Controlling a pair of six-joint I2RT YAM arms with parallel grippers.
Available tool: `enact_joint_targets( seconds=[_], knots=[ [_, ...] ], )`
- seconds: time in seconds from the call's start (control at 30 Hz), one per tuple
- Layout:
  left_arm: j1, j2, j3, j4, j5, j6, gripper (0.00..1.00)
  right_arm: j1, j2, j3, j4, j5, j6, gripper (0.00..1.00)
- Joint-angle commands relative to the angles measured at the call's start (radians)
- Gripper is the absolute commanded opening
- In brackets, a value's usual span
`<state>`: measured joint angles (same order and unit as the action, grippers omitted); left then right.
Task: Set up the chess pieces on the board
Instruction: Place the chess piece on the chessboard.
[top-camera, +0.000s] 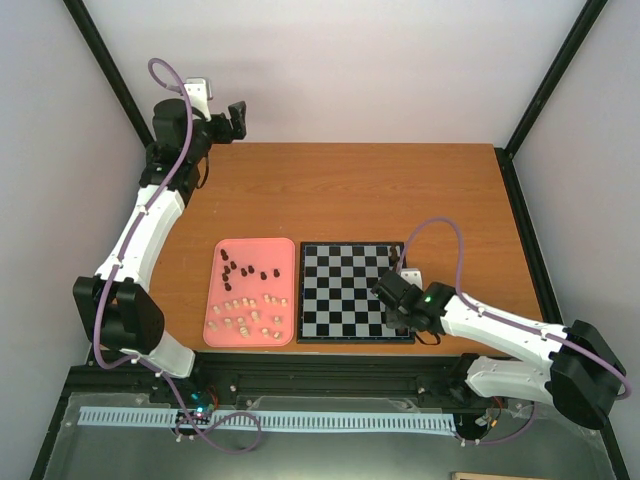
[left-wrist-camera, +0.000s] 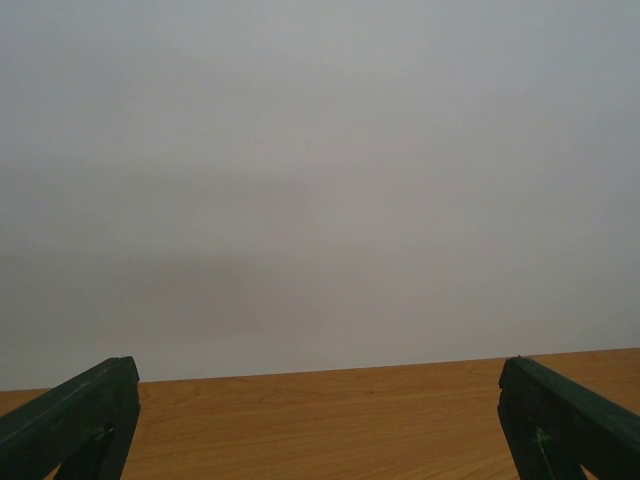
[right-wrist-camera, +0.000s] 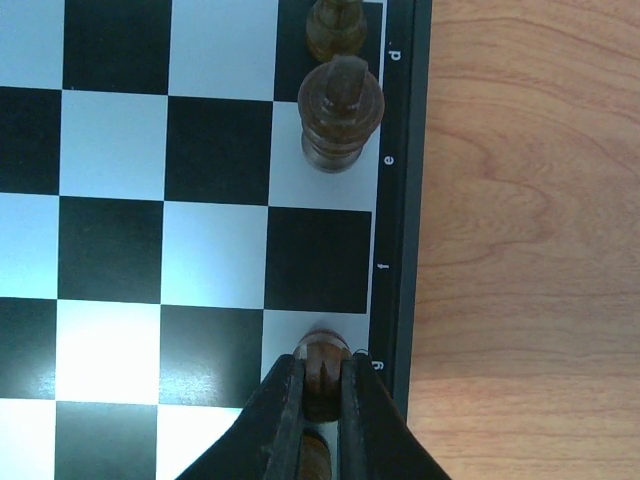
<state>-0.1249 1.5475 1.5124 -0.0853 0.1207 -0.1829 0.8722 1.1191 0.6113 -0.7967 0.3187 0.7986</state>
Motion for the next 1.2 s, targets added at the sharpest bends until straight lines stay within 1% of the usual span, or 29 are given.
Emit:
enact_joint_targets(
  seconds=[0.0,0.33,0.77,1.03,1.1,1.17],
  knots=[
    [-0.007,-0.003,0.043,0.007,0.005,-0.004,1.00,0.007,-0.009,-0.025,0.038,0.011,0.016,0.03],
    [-0.007,0.004,0.040,0.009,0.011,-0.009,1.00,0.007,0.012,-0.043,0.076,-0.021,0.010,0.03],
    [-0.007,0.005,0.039,0.010,0.007,-0.008,1.00,0.007,-0.035,-0.030,0.003,-0.037,0.018,0.03],
    [-0.007,0.002,0.039,0.009,0.008,-0.007,1.00,0.007,0.004,-0.030,0.022,-0.041,0.005,0.03],
    [-0.007,0.002,0.039,0.010,0.007,-0.006,1.00,0.007,0.012,-0.031,0.020,-0.037,0.005,0.04],
    [-0.007,0.001,0.039,0.009,0.007,-0.006,1.00,0.007,0.017,-0.030,0.015,-0.031,0.005,0.09]
  ],
)
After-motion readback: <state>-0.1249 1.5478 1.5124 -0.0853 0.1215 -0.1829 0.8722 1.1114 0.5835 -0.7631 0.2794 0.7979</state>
